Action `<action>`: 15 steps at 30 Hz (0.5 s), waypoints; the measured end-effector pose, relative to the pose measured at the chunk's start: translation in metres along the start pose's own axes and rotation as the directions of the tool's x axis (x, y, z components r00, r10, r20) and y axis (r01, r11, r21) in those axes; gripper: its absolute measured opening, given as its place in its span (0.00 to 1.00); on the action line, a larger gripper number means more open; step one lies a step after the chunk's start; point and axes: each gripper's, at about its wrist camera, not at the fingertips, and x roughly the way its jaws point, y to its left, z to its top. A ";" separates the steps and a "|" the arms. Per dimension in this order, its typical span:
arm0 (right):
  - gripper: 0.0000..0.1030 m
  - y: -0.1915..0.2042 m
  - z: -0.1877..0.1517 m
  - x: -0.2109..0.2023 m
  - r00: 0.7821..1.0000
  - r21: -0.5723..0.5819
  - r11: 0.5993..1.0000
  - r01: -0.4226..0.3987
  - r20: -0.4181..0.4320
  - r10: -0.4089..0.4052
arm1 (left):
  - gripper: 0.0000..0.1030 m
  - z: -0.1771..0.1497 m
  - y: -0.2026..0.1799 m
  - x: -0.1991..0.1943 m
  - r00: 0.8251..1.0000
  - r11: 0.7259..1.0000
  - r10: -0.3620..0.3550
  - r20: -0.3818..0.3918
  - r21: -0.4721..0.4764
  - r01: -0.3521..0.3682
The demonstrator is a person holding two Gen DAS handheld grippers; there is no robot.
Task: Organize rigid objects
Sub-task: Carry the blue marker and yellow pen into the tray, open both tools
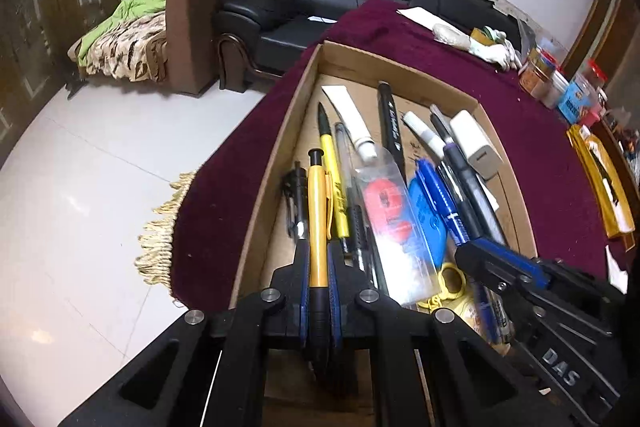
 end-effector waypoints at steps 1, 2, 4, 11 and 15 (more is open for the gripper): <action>0.24 0.000 -0.002 -0.004 1.000 -0.003 1.000 -0.007 0.011 0.007 | 0.10 -0.002 -0.002 0.000 1.000 1.000 0.011 0.005 0.009 -0.011; 0.36 0.001 -0.004 -0.009 1.000 -0.003 1.000 -0.013 0.026 0.013 | 0.14 -0.003 -0.006 -0.001 1.000 1.000 0.024 0.017 0.020 -0.024; 0.50 0.000 -0.014 -0.026 0.996 -0.003 1.000 -0.015 0.085 0.015 | 0.43 -0.007 -0.014 -0.006 0.997 0.997 0.060 0.054 0.047 -0.062; 0.72 -0.007 -0.053 -0.067 0.975 -0.002 0.999 0.038 0.221 -0.037 | 0.79 -0.022 -0.031 -0.033 0.974 0.987 0.120 0.194 0.086 -0.138; 0.72 -0.016 -0.066 -0.058 0.984 -0.015 0.999 0.048 0.174 -0.045 | 0.93 -0.024 -0.035 -0.041 0.964 0.984 0.128 0.232 0.092 -0.152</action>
